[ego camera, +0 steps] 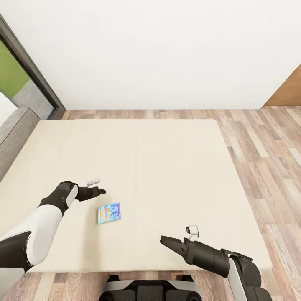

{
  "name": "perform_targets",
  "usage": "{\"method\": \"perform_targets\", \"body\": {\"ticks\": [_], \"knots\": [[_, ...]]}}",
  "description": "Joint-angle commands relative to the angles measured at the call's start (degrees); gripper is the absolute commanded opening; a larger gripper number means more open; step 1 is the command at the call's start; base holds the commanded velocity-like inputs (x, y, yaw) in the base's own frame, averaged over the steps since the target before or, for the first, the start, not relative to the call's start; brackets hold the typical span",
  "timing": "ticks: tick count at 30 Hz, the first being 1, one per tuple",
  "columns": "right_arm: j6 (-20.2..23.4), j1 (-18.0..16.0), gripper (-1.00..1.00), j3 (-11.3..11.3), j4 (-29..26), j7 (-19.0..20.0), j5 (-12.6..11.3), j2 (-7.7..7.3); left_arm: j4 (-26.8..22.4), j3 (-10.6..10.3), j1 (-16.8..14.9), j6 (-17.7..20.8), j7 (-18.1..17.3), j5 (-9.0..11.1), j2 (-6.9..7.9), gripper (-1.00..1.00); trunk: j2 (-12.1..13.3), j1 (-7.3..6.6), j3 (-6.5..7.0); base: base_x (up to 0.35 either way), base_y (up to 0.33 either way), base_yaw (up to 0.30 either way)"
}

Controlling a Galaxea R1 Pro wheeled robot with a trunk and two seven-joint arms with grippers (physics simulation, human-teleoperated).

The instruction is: Put all the toys in the child's room - the three board games (two on the bed and one on the table), the two jigsaw puzzles on the table, and the tennis ball on the table - inside the toy box on the table in the child's room.

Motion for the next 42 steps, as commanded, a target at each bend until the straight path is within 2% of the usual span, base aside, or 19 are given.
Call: {"method": "perform_targets", "body": {"ticks": [1,17,21,27,42], "knots": [[0.31,-0.02,1.00,-0.07,-0.02,0.14,-0.03,0.05,-0.06,0.44,-0.04,0.24,-0.44,-0.61,-0.04,1.00,-0.09,0.03,-0.17,0.000,0.000,0.000],[0.31,0.03,1.00,-0.15,-0.01,0.14,-0.01,0.05,-0.06,0.71,-0.04,0.39,-0.70,-0.14,0.22,1.00,-0.09,0.03,-1.67,0.000,0.000,0.000],[0.31,0.03,1.00,-0.15,-0.01,0.14,-0.01,0.05,-0.06,0.88,-0.04,0.49,-1.81,-0.06,1.00,1.00,-0.09,0.03,-2.04,0.000,0.000,0.000],[0.31,0.04,1.00,-0.10,-0.01,0.10,0.03,0.05,-0.06,0.60,-0.04,0.50,-5.47,-0.37,1.45,1.00,-0.09,0.03,-2.61,0.000,0.000,0.000],[0.31,0.05,1.00,-0.01,-0.01,-1.05,0.07,0.12,-0.06,0.63,-0.04,0.45,-6.45,-0.37,1.54,1.00,-0.09,0.03,-4.01,0.000,0.000,0.007]]}}
